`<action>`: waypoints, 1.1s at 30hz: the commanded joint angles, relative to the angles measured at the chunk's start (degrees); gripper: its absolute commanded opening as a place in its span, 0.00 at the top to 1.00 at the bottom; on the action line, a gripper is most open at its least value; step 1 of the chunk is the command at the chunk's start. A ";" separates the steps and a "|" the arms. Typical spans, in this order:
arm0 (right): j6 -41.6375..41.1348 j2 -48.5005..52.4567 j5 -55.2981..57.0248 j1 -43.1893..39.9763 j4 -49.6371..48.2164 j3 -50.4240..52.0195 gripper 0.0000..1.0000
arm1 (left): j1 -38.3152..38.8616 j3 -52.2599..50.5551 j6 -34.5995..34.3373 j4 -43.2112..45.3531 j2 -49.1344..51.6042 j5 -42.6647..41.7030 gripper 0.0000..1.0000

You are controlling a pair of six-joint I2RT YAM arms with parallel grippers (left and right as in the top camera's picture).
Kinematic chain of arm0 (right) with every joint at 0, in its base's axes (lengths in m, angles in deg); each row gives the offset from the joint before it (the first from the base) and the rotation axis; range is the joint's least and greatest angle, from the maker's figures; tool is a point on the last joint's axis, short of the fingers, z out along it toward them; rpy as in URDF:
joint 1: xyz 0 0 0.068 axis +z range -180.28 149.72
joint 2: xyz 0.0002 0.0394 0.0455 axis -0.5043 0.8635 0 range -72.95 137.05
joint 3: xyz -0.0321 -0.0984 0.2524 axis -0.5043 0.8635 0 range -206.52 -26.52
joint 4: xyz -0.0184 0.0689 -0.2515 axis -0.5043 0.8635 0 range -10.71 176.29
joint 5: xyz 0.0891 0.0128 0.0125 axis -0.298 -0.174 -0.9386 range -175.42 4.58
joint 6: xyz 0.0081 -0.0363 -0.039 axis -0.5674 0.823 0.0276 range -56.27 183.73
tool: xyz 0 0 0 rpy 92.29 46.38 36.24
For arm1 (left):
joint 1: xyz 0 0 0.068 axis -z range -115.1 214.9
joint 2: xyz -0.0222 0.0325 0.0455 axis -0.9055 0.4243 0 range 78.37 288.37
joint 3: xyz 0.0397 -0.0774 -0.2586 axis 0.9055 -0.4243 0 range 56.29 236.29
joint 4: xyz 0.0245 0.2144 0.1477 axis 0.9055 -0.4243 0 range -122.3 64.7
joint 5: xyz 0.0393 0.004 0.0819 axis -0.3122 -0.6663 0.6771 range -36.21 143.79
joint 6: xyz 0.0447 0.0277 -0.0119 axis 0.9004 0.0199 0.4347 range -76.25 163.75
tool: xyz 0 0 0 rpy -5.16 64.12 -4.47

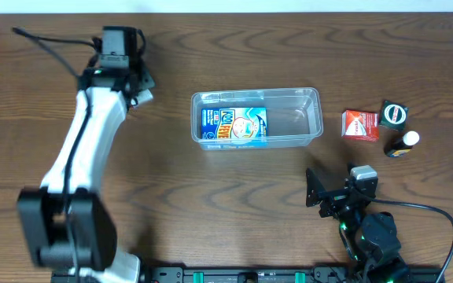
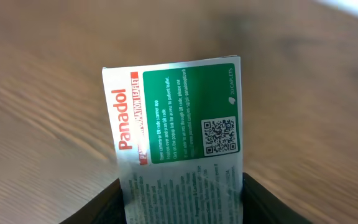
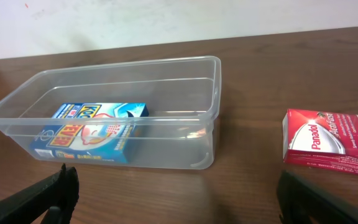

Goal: Pack container
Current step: 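Carry the Panadol packet into the container beside the blue box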

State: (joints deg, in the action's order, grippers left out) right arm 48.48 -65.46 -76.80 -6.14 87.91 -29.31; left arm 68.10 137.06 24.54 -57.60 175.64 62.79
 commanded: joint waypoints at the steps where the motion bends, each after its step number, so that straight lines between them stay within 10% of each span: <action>1: 0.74 -0.09 0.17 0.26 -0.04 0.22 0.01 | 2.08 0.13 9.84 -0.07 -5.95 -1.88 0.48; 14: 0.74 -0.09 0.17 0.26 -0.04 0.22 0.01 | 17.00 0.13 28.04 1.09 -15.74 -7.54 0.47; 33: 0.74 -0.09 0.17 0.26 -0.04 0.24 0.01 | 29.88 0.11 68.98 -3.87 -4.68 -12.46 0.46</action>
State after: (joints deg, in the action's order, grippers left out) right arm 48.48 -65.46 -76.80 -6.14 87.91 -29.31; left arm 97.93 137.06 85.46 -61.29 168.67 52.23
